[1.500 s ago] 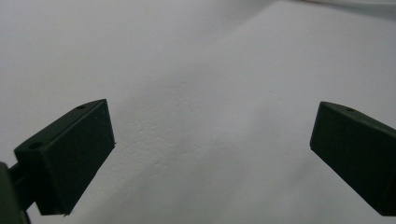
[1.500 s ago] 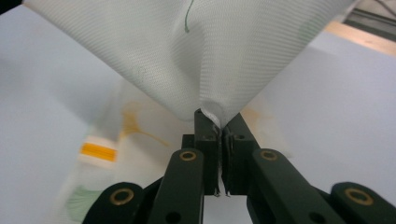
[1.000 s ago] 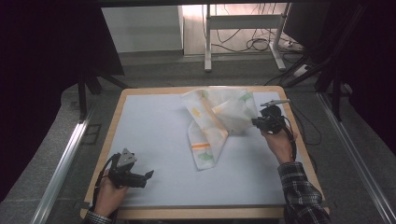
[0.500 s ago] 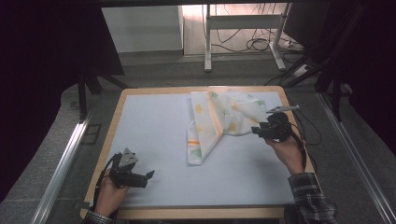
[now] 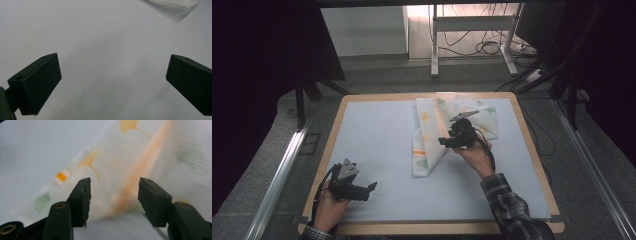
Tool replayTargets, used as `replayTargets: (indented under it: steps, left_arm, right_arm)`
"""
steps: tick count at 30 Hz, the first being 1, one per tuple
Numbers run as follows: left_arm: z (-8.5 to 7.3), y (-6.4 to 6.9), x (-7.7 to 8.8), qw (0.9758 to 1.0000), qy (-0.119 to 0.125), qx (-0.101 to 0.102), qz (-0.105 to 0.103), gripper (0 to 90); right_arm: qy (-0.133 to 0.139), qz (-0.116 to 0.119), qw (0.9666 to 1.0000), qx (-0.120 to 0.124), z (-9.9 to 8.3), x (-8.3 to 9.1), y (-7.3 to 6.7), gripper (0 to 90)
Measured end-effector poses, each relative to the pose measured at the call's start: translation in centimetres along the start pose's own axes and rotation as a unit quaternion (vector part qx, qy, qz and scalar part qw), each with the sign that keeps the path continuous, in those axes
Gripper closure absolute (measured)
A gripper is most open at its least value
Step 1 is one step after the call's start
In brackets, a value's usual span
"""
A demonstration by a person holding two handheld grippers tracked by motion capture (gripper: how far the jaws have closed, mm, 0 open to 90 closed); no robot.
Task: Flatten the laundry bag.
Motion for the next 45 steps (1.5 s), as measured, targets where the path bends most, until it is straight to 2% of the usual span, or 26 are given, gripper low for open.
replayTargets:
  steps: [3, 6, 10, 11, 13, 14, 16, 17, 18, 19, 20, 21, 22, 23, 26, 29, 30, 31, 32, 36, 37, 38, 40, 42, 43, 45]
  left_arm:
    - [0.0, 0.2, -0.1, 1.0000, -0.001, -0.004, 0.000, 0.0]
    - [0.1, 0.2, -0.1, 1.0000, -0.001, -0.005, -0.001, 0.0]
    - [0.1, 0.2, -0.1, 1.0000, -0.001, -0.006, -0.002, 0.0]
    - [0.1, 0.2, -0.1, 1.0000, -0.001, -0.006, -0.002, 0.0]
    - [0.1, 0.3, -0.1, 1.0000, 0.000, -0.006, -0.004, 0.0]
    - [0.1, 0.3, -0.1, 1.0000, 0.000, -0.006, -0.004, 0.0]
    - [0.1, 0.4, -0.2, 0.9999, -0.001, -0.009, -0.006, 0.0]
    - [0.1, 0.4, -0.2, 0.9999, -0.001, -0.009, -0.006, 0.0]
    - [0.1, 0.4, -0.2, 0.9999, -0.001, -0.010, -0.006, 0.0]
    - [0.1, 0.4, -0.2, 0.9999, -0.001, -0.011, -0.007, 0.0]
    - [0.1, 0.5, -0.3, 0.9999, -0.001, -0.012, -0.007, 0.0]
    - [0.1, 0.5, -0.3, 0.9999, -0.001, -0.012, -0.007, 0.0]
    - [0.1, 0.5, -0.3, 0.9999, -0.001, -0.012, -0.008, 0.0]
    - [0.1, 0.5, -0.3, 0.9999, -0.001, -0.012, -0.008, 0.0]
    - [0.1, 0.6, -0.3, 0.9999, -0.004, -0.012, -0.008, 0.0]
    - [0.2, 0.7, -0.4, 0.9999, -0.006, -0.009, -0.010, 0.0]
    - [0.3, 0.8, -0.6, 0.9999, -0.007, -0.010, -0.009, 0.0]
    - [0.3, 0.8, -0.6, 0.9999, -0.007, -0.010, -0.009, 0.0]
    - [0.4, 1.0, -0.7, 0.9998, -0.011, -0.014, -0.009, 0.0]
    - [0.4, 1.2, -0.9, 0.9997, -0.015, -0.018, -0.009, 0.0]
    - [0.3, 1.2, -1.0, 0.9995, -0.019, -0.022, -0.008, 0.0]
    - [0.3, 1.2, -1.0, 0.9994, -0.022, -0.025, -0.005, 0.0]
    - [0.2, 1.2, -1.0, 0.9995, -0.022, -0.024, -0.004, 0.0]
    - [0.3, 1.2, -1.1, 0.9996, -0.019, -0.022, -0.004, 0.0]
    - [0.3, 1.2, -1.1, 0.9996, -0.018, -0.021, -0.005, 0.0]
    - [0.3, 1.3, -1.1, 0.9995, -0.020, -0.022, -0.004, 0.1]
  right_arm:
    - [0.006, 0.005, 0.9999, 0.009, 1.9, -2.3, -1.1, 34.7]
    - [0.005, -0.004, 0.9998, 0.016, 3.1, -4.0, -1.2, 30.9]
    - [-0.006, -0.020, 0.9996, 0.016, 4.1, -6.4, -0.6, 28.8]
    - [-0.006, -0.020, 0.9996, 0.016, 4.1, -6.4, -0.6, 28.8]
    - [-0.023, -0.046, 0.9985, 0.022, 4.5, -8.1, 0.3, 29.3]
    - [-0.023, -0.046, 0.9985, 0.022, 4.5, -8.1, 0.3, 29.3]
    - [-0.046, -0.069, 0.9959, 0.036, 4.1, -9.5, 1.2, 36.9]
    - [-0.046, -0.069, 0.9959, 0.036, 4.1, -9.5, 1.2, 36.9]
    - [-0.056, -0.070, 0.9952, 0.040, 3.9, -9.8, 1.4, 42.6]
    - [-0.075, -0.080, 0.9927, 0.049, 3.3, -10.3, 1.6, 62.1]
    - [-0.086, -0.081, 0.9916, 0.053, 2.9, -10.5, 1.7, 69.2]
    - [-0.086, -0.081, 0.9916, 0.053, 2.9, -10.5, 1.7, 69.2]
    - [-0.073, -0.063, 0.9946, 0.040, 2.8, -10.5, 1.4, 85.4]
    - [-0.073, -0.063, 0.9946, 0.040, 2.8, -10.5, 1.4, 85.4]
    - [-0.072, -0.068, 0.9939, 0.049, 2.8, -9.8, 1.5, 89.4]
    - [-0.043, -0.052, 0.9972, 0.031, 3.5, -8.3, 1.3, 89.5]
    - [-0.034, -0.052, 0.9975, 0.033, 3.8, -7.2, 1.2, 89.5]
    - [-0.034, -0.052, 0.9975, 0.033, 3.8, -7.2, 1.2, 89.5]
    - [-0.025, -0.049, 0.9980, 0.032, 3.9, -5.9, 1.2, 89.5]
    - [-0.005, -0.051, 0.9981, 0.034, 3.9, -3.3, 1.0, 89.5]
    - [-0.005, -0.051, 0.9981, 0.034, 3.9, -3.3, 1.0, 89.5]
    - [0.005, -0.050, 0.9982, 0.033, 3.8, -1.9, 0.9, 89.6]
    - [0.009, -0.049, 0.9981, 0.035, 3.7, -1.4, 0.8, 89.6]
    - [0.023, -0.049, 0.9980, 0.032, 3.0, 1.0, 0.4, 89.6]
    - [0.023, -0.049, 0.9980, 0.032, 3.0, 1.0, 0.4, 89.6]
    - [0.029, -0.050, 0.9978, 0.031, 2.4, 2.4, 0.2, 89.6]
Point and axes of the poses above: each handheld gripper's, and its own axes: x roughly backward along the jaws, z roughly out of its top, y roughly to its right, the point moved 9 cm from there along -x, roughly forward along the jaws, and after that the axes turned 13 degrees about x, right-handed, at the moved point
